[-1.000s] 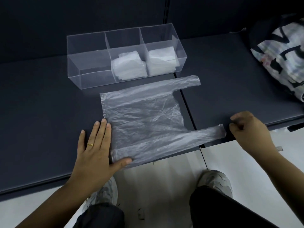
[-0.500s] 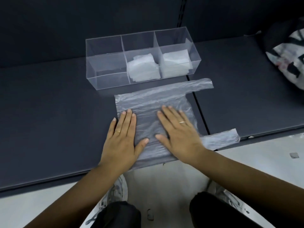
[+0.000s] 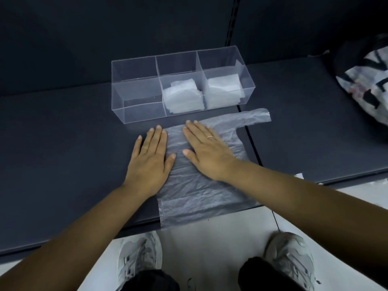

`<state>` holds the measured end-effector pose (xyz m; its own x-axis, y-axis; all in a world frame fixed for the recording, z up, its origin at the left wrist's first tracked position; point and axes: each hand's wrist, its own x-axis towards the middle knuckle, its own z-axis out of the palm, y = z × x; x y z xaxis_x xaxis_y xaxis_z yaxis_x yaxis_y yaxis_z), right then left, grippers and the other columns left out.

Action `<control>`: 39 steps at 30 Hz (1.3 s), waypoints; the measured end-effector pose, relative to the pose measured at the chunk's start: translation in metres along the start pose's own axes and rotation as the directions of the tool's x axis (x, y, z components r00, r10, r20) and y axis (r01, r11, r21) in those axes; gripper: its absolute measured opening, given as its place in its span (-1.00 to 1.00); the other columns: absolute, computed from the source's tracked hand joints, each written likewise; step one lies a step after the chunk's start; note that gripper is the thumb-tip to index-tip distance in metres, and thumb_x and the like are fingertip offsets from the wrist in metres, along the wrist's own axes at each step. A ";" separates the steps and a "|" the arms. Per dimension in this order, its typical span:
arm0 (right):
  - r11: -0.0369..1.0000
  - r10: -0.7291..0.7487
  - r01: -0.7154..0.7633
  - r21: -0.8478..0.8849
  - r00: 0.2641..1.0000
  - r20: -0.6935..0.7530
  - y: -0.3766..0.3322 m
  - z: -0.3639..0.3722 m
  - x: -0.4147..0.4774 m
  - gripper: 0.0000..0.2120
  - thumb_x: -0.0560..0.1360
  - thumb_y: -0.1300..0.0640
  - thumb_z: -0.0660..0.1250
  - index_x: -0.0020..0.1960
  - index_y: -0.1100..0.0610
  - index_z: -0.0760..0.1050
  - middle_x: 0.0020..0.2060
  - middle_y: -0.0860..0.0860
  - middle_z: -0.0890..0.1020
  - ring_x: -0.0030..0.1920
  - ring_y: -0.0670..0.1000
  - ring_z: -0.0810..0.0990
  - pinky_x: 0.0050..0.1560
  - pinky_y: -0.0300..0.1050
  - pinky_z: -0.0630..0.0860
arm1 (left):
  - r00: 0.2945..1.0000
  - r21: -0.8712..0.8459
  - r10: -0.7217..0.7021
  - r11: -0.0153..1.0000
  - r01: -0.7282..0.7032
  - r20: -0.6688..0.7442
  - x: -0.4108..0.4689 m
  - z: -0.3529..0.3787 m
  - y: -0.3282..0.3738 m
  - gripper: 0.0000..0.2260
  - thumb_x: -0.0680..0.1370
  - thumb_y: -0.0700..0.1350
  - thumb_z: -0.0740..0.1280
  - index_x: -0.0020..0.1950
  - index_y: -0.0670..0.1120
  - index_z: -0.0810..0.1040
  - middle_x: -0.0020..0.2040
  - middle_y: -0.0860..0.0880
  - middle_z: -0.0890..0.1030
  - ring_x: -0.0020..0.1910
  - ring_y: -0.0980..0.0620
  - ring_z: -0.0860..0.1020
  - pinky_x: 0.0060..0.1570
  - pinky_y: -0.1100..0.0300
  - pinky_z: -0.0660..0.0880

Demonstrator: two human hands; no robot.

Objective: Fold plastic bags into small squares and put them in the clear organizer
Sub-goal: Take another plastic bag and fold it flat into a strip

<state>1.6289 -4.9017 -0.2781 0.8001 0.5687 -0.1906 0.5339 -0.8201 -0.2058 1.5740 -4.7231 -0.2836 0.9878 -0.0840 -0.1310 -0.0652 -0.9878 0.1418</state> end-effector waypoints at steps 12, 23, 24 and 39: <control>0.814 0.551 -0.579 -0.046 0.794 -0.255 0.126 -0.026 -0.071 -0.36 0.62 -0.09 -0.01 0.54 0.32 -0.01 0.54 0.24 0.05 0.54 0.19 0.00 0.52 0.14 -0.07 | 0.987 0.008 0.031 1.000 -0.030 -0.157 -0.006 -0.010 0.008 -0.41 0.65 0.12 -0.09 0.55 -0.23 0.00 0.58 -0.17 -0.02 0.56 -0.08 -0.08 0.51 -0.04 -0.20; 0.988 0.150 -0.154 -0.025 0.982 -0.111 0.019 0.021 -0.111 -0.31 0.57 -0.23 -0.18 0.56 0.16 -0.02 0.55 0.07 0.03 0.55 0.06 -0.05 0.54 0.06 -0.10 | 0.991 0.081 0.132 0.988 -0.130 -0.023 -0.059 0.018 0.044 -0.29 0.58 0.26 -0.19 0.55 -0.22 0.01 0.57 -0.16 0.00 0.55 -0.10 -0.04 0.50 -0.02 -0.04; 0.980 0.189 -0.195 -0.049 0.976 -0.106 0.037 0.020 -0.117 -0.31 0.56 -0.25 -0.22 0.56 0.13 -0.06 0.56 0.05 -0.01 0.56 0.04 -0.09 0.54 0.03 -0.14 | 0.990 0.087 0.141 0.986 -0.140 -0.005 -0.060 0.017 0.043 -0.28 0.59 0.26 -0.16 0.54 -0.24 0.06 0.56 -0.17 0.04 0.55 -0.11 0.01 0.48 -0.04 -0.01; 0.959 0.022 0.048 0.279 0.970 -0.244 0.056 -0.001 -0.166 -0.75 0.44 0.03 0.43 0.07 0.11 0.63 0.03 0.04 0.57 -0.01 0.06 0.51 0.08 -0.02 0.44 | 0.867 0.046 0.493 0.870 -0.491 -0.066 -0.095 0.014 0.060 -0.43 0.59 0.16 0.07 0.43 -0.21 0.38 0.46 -0.13 0.35 0.45 -0.09 0.32 0.38 -0.01 0.18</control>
<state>1.5260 -5.0419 -0.2571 0.8543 0.5178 0.0447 0.4743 -0.7416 -0.4744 1.4742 -4.7760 -0.2760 0.8339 -0.5515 0.0214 -0.5485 -0.8239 0.1425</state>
